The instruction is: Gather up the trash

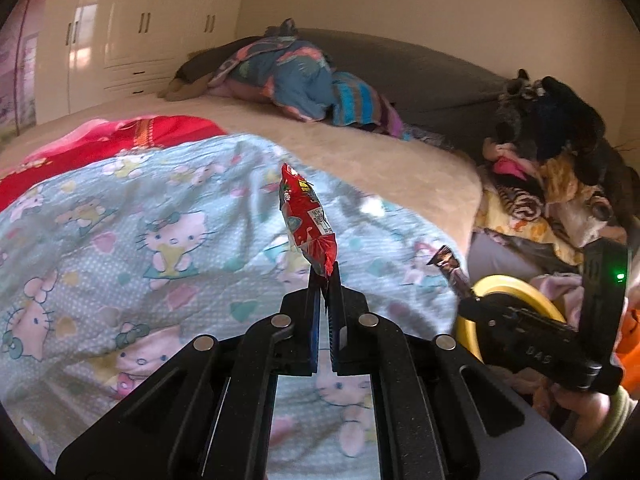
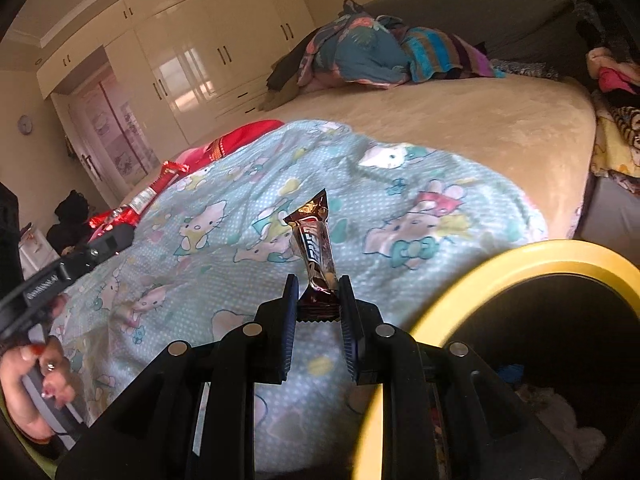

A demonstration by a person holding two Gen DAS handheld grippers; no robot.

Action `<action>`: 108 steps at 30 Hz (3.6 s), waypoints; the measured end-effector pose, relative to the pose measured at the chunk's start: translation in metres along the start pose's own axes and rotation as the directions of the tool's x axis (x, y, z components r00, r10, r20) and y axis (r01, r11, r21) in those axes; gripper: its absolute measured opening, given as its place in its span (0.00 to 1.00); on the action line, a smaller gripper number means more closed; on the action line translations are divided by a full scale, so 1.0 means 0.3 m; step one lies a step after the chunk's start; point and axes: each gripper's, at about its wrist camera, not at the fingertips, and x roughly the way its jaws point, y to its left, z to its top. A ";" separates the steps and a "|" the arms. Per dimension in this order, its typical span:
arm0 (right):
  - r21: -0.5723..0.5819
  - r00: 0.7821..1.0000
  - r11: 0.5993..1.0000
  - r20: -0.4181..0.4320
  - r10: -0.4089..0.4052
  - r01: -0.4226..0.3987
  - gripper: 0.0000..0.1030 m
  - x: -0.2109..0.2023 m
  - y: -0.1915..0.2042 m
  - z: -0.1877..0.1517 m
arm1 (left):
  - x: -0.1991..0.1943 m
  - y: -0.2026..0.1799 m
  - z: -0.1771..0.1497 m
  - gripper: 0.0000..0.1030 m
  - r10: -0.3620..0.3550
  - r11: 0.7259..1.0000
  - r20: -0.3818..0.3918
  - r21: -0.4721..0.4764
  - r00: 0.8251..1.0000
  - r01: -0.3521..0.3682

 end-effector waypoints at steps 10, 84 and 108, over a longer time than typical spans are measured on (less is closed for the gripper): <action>0.040 0.998 0.997 0.029 -0.062 0.061 0.19 -0.147 -0.090 -0.020 | -0.051 -0.132 -0.015 0.02 -0.107 0.994 0.007 0.029 0.994 0.107; 0.324 0.959 0.904 -0.040 -0.282 0.279 0.45 -0.359 -0.489 -0.160 | 0.149 -0.617 -0.285 0.47 -0.277 0.906 -0.335 0.221 0.901 0.360; 0.120 0.925 0.971 0.298 -0.236 0.209 0.94 -0.513 0.020 -0.112 | -0.213 -0.275 -0.151 0.90 -0.010 0.989 -0.016 0.147 1.000 0.012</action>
